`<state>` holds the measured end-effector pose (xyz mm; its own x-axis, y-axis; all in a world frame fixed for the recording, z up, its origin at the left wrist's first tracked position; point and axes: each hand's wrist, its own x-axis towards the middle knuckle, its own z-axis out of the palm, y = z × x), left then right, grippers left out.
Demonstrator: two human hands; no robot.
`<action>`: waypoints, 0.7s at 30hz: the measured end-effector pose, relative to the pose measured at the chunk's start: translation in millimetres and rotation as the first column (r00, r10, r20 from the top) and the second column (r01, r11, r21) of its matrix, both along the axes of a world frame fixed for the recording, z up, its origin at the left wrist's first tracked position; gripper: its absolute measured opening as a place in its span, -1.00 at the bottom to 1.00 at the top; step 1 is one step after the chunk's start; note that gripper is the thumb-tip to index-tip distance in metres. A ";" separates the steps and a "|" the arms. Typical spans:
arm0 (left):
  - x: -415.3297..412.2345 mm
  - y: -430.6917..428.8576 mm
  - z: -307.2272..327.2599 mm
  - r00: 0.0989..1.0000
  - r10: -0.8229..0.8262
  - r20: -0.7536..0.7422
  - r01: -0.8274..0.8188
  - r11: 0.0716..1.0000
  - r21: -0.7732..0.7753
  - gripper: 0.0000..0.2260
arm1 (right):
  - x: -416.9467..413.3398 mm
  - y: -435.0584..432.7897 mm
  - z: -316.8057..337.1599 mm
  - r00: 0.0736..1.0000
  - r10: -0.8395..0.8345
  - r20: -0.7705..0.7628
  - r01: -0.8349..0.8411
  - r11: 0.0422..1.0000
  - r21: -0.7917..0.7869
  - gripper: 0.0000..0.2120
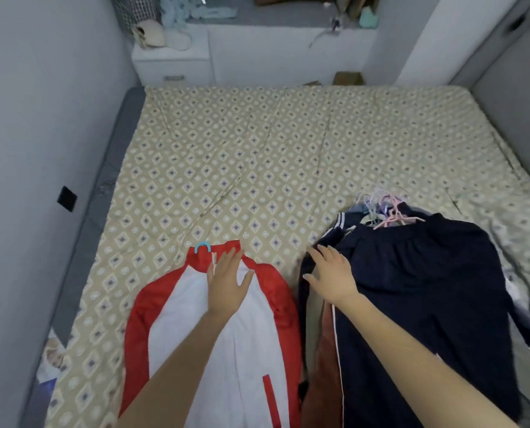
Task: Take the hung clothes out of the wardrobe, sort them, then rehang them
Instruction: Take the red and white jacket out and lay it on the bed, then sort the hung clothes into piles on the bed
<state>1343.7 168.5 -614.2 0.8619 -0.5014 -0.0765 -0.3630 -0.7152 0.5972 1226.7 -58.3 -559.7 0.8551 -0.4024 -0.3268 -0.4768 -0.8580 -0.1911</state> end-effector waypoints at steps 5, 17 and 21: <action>-77.2 -69.8 37.4 0.998 -0.065 -0.009 0.064 0.997 -0.034 -0.46 | -88.8 -64.7 39.7 0.997 -0.073 0.014 0.073 0.996 -0.044 -0.33; -250.0 -205.5 94.6 0.999 -0.032 0.002 0.032 0.998 0.052 -0.40 | -251.1 -201.5 103.9 0.996 -0.087 0.028 0.089 0.994 -0.071 -0.30; -261.8 -220.6 93.2 0.999 -0.053 -0.008 0.053 0.998 0.028 -0.22 | -267.6 -222.9 102.9 0.992 -0.115 0.060 0.117 0.992 -0.034 -0.29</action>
<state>1081.8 -52.1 -521.0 0.8334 -0.5440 -0.0975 -0.3967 -0.7117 0.5798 959.1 -281.2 -456.7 0.8187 -0.5114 -0.2613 -0.5630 -0.8044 -0.1897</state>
